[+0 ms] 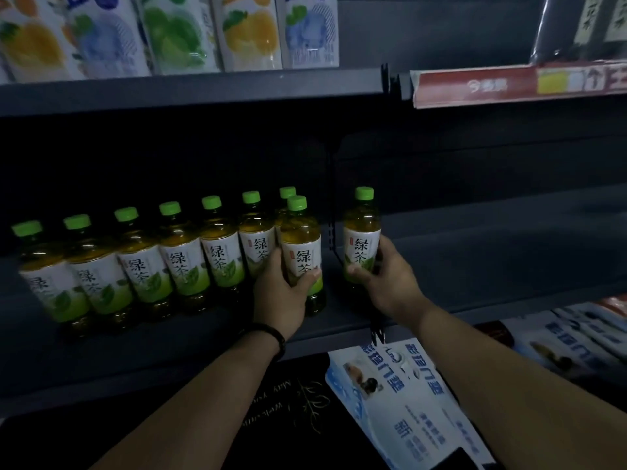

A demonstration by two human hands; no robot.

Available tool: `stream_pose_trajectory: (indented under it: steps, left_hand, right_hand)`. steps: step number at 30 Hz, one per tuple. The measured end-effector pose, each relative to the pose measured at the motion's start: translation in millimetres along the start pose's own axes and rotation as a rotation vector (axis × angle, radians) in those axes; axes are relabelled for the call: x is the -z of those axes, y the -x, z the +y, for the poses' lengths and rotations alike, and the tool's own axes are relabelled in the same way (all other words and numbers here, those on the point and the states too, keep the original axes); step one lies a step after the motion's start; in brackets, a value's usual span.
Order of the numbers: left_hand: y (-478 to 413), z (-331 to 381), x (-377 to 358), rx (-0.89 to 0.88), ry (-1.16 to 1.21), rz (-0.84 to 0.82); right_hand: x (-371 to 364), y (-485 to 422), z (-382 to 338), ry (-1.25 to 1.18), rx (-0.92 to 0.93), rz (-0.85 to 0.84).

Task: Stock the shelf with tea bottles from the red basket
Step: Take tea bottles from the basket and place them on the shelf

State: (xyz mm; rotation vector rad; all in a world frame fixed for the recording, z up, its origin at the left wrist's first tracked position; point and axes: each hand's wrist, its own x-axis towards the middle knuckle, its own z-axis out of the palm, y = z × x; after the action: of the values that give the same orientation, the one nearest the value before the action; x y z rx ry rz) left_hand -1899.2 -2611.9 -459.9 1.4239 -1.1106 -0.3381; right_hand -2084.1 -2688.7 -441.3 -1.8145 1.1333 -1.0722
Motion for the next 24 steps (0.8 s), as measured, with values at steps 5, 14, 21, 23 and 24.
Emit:
stream_pose_trajectory:
  steps: [5, 14, 21, 23, 24]
  left_hand:
    - [8, 1, -1, 0.068, -0.06, 0.013]
    - [85, 54, 67, 0.158, -0.303, -0.255]
    - [196, 66, 174, 0.101, -0.59, -0.616]
    - [231, 59, 200, 0.146, -0.658, -0.69]
    - [249, 54, 211, 0.165, -0.676, -0.705]
  right_hand:
    - [2, 14, 5, 0.035, -0.139, 0.009]
    - [16, 115, -34, 0.095, -0.181, 0.041]
    - [-17, 231, -58, 0.05, -0.126, -0.203]
    - [-31, 266, -57, 0.041, -0.117, -0.281]
    - [-38, 283, -56, 0.047, -0.128, -0.329]
